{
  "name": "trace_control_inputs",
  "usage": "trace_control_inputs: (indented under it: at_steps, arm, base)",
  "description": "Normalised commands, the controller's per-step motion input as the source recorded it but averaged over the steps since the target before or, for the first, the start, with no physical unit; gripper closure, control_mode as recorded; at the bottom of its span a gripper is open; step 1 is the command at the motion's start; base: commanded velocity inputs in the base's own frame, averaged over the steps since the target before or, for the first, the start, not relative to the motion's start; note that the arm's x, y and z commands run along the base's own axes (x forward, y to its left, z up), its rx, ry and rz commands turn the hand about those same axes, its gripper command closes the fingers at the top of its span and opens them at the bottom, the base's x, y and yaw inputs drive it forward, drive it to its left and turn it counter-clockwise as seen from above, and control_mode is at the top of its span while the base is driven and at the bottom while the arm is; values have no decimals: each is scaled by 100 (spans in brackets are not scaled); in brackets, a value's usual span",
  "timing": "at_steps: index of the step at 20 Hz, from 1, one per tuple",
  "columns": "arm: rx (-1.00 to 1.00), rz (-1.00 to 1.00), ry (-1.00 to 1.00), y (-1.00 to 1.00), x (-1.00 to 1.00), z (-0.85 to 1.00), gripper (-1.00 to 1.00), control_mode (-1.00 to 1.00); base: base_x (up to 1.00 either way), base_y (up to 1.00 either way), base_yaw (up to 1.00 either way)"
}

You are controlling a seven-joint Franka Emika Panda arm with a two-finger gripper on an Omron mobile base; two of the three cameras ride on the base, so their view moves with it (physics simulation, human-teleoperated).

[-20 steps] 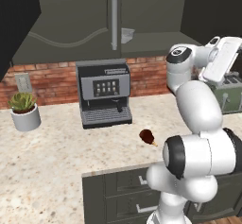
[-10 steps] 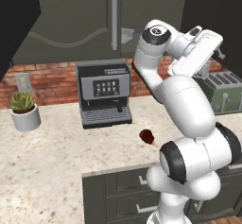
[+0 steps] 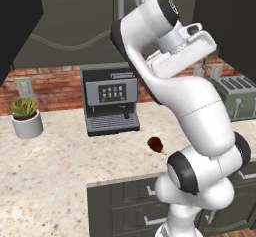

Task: Retrieve the tupperware from the cabinet, then place the raw meat into the tupperware to avoid contamination.

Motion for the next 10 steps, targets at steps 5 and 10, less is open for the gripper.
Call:
trace_control_inputs:
  at_steps: [5,10]
  arm:
    - [19,24,-62,32,1,-24,-100,-100]
    - [19,11,-72,10,21,-3,-100,-100]
  base:
    - [0,0,0]
    - [0,0,0]
